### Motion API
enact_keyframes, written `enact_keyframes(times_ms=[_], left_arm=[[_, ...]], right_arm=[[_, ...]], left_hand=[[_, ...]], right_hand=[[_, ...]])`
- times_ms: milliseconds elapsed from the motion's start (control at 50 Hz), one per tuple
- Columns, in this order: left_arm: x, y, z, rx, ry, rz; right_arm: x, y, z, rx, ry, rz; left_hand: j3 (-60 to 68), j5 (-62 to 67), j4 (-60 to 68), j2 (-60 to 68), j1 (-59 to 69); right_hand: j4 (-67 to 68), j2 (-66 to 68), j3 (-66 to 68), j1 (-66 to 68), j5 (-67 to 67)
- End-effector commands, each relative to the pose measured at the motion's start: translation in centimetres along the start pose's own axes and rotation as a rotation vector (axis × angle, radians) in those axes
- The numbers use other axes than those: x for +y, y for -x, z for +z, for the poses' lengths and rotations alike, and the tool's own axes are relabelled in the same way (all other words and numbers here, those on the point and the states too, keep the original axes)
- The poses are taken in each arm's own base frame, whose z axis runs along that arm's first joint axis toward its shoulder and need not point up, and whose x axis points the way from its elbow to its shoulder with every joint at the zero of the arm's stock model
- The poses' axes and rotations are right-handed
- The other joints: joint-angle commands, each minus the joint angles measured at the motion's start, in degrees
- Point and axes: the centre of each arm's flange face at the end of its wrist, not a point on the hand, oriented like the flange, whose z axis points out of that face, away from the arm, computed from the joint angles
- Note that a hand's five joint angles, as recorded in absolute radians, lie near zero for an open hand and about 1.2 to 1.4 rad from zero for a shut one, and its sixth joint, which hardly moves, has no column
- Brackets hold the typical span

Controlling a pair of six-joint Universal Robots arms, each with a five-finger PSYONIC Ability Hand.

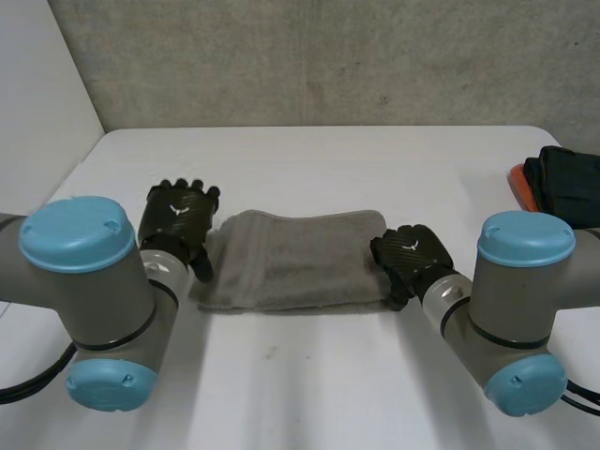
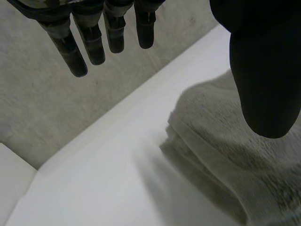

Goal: Fold the laundry.

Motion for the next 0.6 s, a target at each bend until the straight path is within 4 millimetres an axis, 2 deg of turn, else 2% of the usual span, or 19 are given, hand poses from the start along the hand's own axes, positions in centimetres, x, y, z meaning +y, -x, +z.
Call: enact_keyframes(times_ms=[20, 140, 220, 240, 260, 300, 400, 440, 500, 540, 600], left_arm=[[-0.7, 0.3, -0.3, -0.003, -0.022, -0.006], [-0.6, 0.2, -0.3, -0.001, -0.016, -0.005], [-0.5, 0.2, -0.4, -0.001, -0.016, -0.005], [-0.5, 0.2, -0.3, -0.002, -0.018, -0.005], [-0.6, 0.2, -0.4, 0.000, -0.018, -0.005], [-0.6, 0.1, -0.4, 0.001, -0.019, -0.004], [-0.7, 0.1, -0.5, 0.003, -0.021, -0.005], [-0.8, 0.2, -0.5, 0.002, -0.024, -0.004], [-1.2, 0.3, -0.6, 0.000, -0.036, -0.006], [-1.4, 0.3, -0.7, 0.000, -0.044, -0.008], [-1.6, 0.3, -0.9, 0.000, -0.049, -0.008]], right_arm=[[0.1, 0.1, 0.0, -0.011, 0.021, 0.076], [0.4, 0.1, 0.8, -0.015, 0.024, 0.119], [0.8, 0.2, 1.7, -0.024, 0.029, 0.123], [1.2, 0.4, 2.0, -0.038, 0.034, 0.125], [1.3, 0.4, 2.1, -0.045, 0.035, 0.126], [1.4, 0.3, 2.2, -0.048, 0.036, 0.127], [2.7, -1.8, 1.0, -0.016, 0.098, 0.134], [2.3, -2.8, 0.3, 0.007, 0.103, 0.124], [1.9, -5.3, -1.3, 0.062, 0.122, 0.079], [2.6, -7.5, -2.2, 0.114, 0.157, 0.034], [3.5, -9.3, -2.5, 0.152, 0.190, -0.022]], left_hand=[[-2.73, -2.16, -1.95, -1.87, -1.49], [-2.73, -2.16, -1.95, -1.87, -1.49], [-2.73, -2.16, -1.95, -1.87, -1.49], [-2.73, -2.16, -1.95, -1.87, -1.49], [-2.73, -2.16, -1.95, -1.87, -1.49], [-2.73, -2.16, -1.95, -1.87, -1.49], [-2.73, -2.16, -1.95, -1.87, -1.49], [-2.73, -2.16, -1.95, -1.87, -1.49], [-2.73, -2.16, -1.95, -1.87, -1.49], [-2.73, -2.16, -1.95, -1.87, -1.49], [-2.73, -2.16, -1.95, -1.87, -1.49]], right_hand=[[-5.37, -5.58, -5.33, 0.06, -5.99], [-2.36, -2.57, -2.32, 3.08, -2.97], [18.63, 18.41, 18.67, 24.06, 18.01], [36.17, 35.95, 36.20, 41.60, 35.55], [40.61, 40.40, 40.65, 46.05, 40.00], [40.66, 40.44, 40.70, 46.09, 40.04], [40.66, 40.44, 40.70, 46.09, 40.04], [40.66, 40.44, 40.70, 46.09, 40.04], [40.66, 40.44, 40.70, 46.09, 40.04], [40.66, 40.44, 40.70, 46.09, 40.04], [40.66, 40.44, 40.70, 46.09, 40.04]])
